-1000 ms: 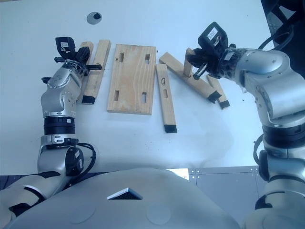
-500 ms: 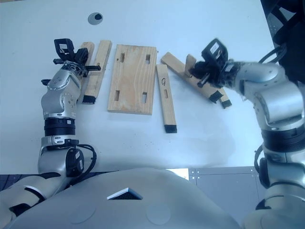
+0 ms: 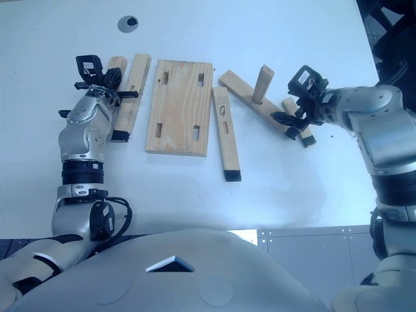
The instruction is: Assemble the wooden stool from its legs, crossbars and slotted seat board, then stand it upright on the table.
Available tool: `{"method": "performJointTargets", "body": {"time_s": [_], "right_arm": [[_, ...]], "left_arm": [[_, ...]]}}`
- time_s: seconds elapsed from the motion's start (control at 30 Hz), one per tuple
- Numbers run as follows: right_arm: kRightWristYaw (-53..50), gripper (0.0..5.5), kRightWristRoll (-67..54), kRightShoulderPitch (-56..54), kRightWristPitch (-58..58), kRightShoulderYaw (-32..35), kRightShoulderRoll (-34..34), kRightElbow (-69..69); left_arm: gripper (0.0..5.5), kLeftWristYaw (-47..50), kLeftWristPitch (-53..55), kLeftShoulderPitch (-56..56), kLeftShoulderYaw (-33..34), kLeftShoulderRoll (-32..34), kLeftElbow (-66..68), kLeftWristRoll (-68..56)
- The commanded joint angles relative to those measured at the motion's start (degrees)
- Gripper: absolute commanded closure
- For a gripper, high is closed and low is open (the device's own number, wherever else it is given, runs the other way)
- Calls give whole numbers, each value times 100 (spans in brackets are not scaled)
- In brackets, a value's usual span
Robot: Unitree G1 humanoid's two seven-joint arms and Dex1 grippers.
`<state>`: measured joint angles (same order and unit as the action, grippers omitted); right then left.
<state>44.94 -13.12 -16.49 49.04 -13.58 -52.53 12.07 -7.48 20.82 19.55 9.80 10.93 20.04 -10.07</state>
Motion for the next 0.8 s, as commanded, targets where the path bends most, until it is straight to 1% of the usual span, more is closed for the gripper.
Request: {"method": "performJointTargets", "body": {"time_s": [0.03, 0.2, 0.33, 0.47, 0.53, 0.63, 0.73, 0.8], "right_arm": [[40, 194, 102, 83, -66, -48, 107, -204], [-41, 194, 51, 306, 27, -117, 369, -125], [-64, 194, 163, 348, -45, -185, 394, -192], [-180, 250, 353, 372, -195, -240, 427, -297], [-211, 292, 377, 367, -222, -240, 482, -330], [-228, 341, 209, 316, -180, -51, 693, -423], [-235, 341, 94, 190, -154, 180, 824, -610], [-158, 341, -294, -267, 105, 734, 968, -945]], "left_arm": [[550, -7, -68, 173, 7, 70, 122, 51], [550, -24, -52, 133, -16, 81, 120, 61], [550, -33, -39, 112, -50, 66, 121, 69], [550, -45, -33, 158, -70, 80, 150, 70], [550, -43, -42, 190, -58, 105, 145, 70], [550, -20, -97, 217, -12, 146, 156, 74], [550, 9, -199, 251, 0, 154, 250, 96], [550, -9, -391, 281, 15, 161, 270, 97]]}}
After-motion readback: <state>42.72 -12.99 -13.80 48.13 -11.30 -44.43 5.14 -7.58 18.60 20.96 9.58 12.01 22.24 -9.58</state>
